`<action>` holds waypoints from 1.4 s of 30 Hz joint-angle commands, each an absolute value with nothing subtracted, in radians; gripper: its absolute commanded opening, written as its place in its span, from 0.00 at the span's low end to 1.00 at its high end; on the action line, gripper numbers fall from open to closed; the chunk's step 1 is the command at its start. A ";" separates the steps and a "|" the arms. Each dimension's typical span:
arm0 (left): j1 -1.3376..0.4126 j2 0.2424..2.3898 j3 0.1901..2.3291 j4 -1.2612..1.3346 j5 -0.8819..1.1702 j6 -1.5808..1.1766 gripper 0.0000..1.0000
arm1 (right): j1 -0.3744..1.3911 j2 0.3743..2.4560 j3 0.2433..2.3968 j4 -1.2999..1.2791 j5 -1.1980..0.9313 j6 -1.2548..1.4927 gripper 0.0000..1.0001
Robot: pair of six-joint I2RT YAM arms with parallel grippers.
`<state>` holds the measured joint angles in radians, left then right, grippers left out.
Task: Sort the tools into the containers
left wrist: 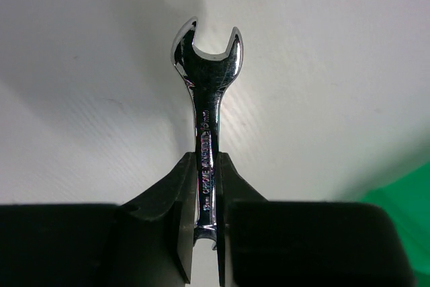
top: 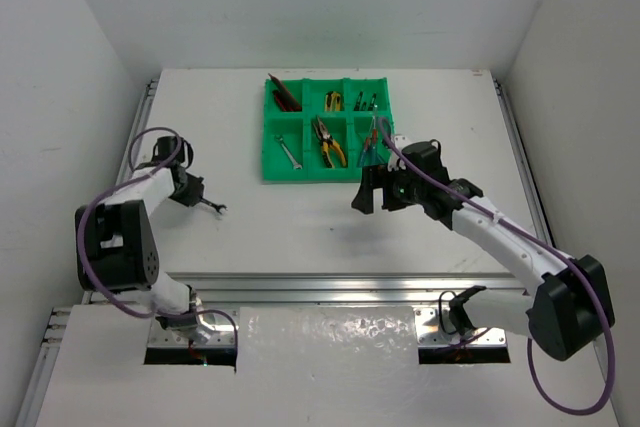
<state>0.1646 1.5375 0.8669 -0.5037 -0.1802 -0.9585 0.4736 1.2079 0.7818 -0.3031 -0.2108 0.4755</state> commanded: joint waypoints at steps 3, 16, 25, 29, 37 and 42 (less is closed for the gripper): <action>0.071 1.405 0.882 -0.381 -0.173 -0.899 0.00 | 0.471 1.187 0.779 -0.258 -0.193 0.480 0.99; -0.297 1.676 1.376 -0.425 -0.362 -0.808 0.00 | 0.471 1.147 0.779 -0.278 -0.121 0.460 0.99; -0.316 1.933 1.635 -0.486 -0.417 -0.824 0.00 | 0.469 1.149 0.781 -0.278 -0.129 0.459 0.99; -0.316 1.991 1.681 -0.494 -0.396 -0.813 0.07 | 0.469 1.161 0.775 -0.256 -0.158 0.472 0.99; -0.341 1.988 1.666 -0.448 -0.338 -0.781 0.61 | 0.471 1.175 0.778 -0.253 -0.169 0.472 0.99; -0.348 1.849 1.611 -0.465 -0.367 -0.750 0.73 | 0.471 1.177 0.779 -0.258 -0.163 0.472 0.99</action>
